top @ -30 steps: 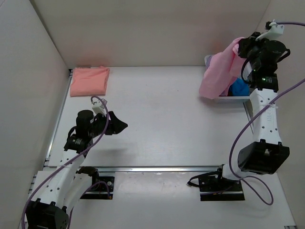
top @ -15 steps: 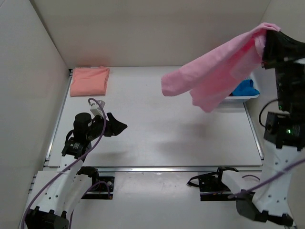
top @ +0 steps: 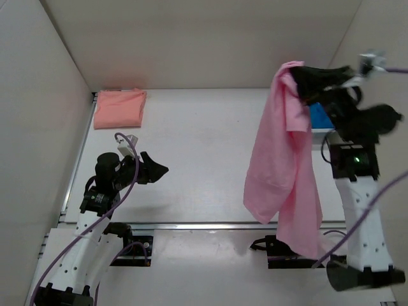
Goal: Fold and stack the t-shirts
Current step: Move the tshirt to the center of the board, then flatten out the tshirt
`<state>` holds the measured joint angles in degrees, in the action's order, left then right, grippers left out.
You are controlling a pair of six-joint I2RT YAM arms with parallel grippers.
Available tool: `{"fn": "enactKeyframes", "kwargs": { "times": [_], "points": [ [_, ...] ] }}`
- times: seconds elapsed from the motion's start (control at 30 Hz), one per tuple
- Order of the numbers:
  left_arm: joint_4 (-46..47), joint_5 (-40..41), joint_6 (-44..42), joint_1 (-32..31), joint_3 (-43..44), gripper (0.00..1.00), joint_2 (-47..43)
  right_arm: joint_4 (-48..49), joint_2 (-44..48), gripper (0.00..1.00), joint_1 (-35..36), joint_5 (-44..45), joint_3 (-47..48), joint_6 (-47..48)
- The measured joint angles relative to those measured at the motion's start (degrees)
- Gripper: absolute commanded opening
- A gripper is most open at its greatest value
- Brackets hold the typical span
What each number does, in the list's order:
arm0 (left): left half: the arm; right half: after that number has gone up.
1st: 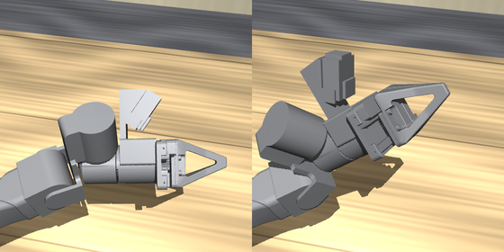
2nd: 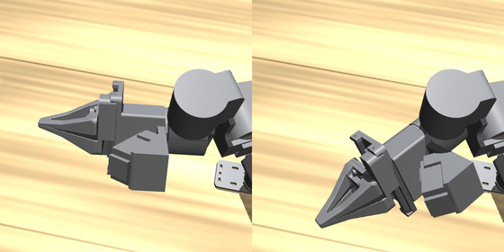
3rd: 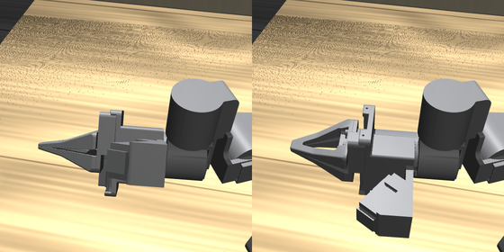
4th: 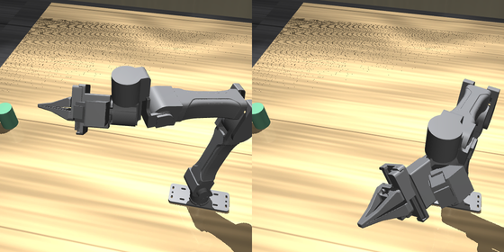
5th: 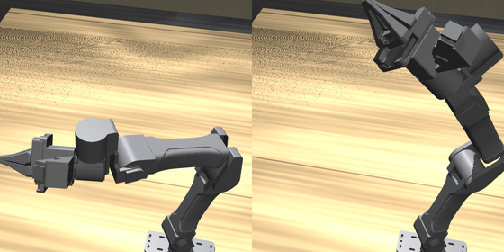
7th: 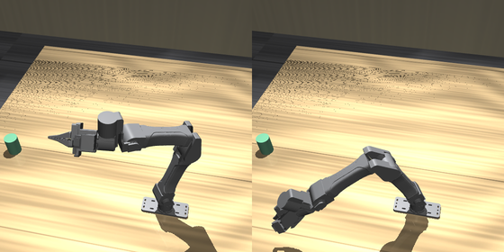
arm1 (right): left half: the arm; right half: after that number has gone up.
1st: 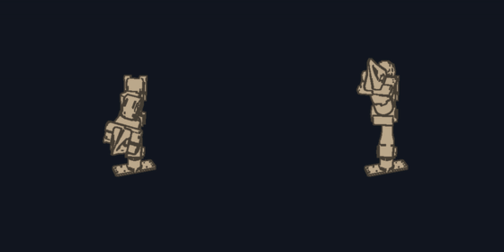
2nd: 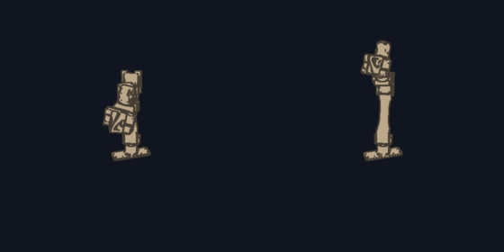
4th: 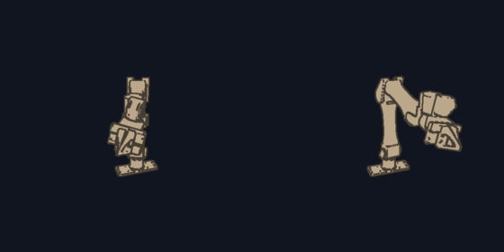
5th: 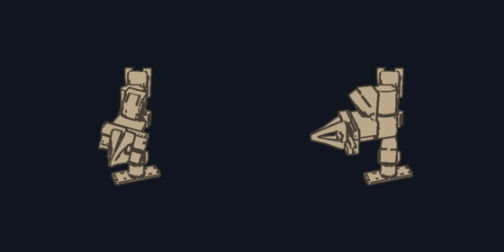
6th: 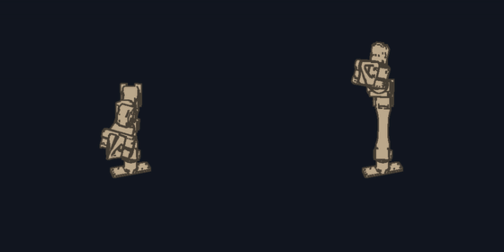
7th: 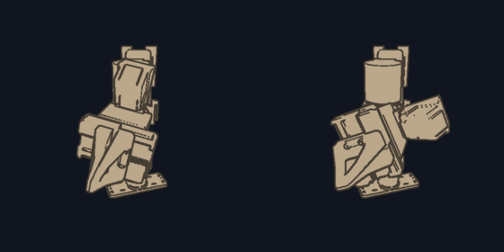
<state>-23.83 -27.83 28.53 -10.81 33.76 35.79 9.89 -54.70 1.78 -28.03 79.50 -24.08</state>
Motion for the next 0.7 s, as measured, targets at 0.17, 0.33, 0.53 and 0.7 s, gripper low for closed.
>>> {"fn": "enactKeyframes", "kwargs": {
  "times": [0.17,0.33,0.53,0.7],
  "points": [
    [-0.6,0.0,0.1,0.1,0.0,0.67,-0.1,-11.5,-16.6,0.39,11.1,-0.5,2.2,2.7],
    [0.4,0.0,0.7,-0.9,-0.1,0.84,0.8,-22.2,-26.0,0.79,12.7,-0.7,4.2,5.1],
    [8.8,0.0,3.0,-8.3,-3.4,0.89,9.2,-26.3,-21.2,0.8,10.1,4.3,-1.2,7.7],
    [14.1,1.7,4.3,-17.2,-4.9,0.98,20.4,-29.2,-16.5,0.78,9.5,10.3,-6.3,11.4]
  ]
}}
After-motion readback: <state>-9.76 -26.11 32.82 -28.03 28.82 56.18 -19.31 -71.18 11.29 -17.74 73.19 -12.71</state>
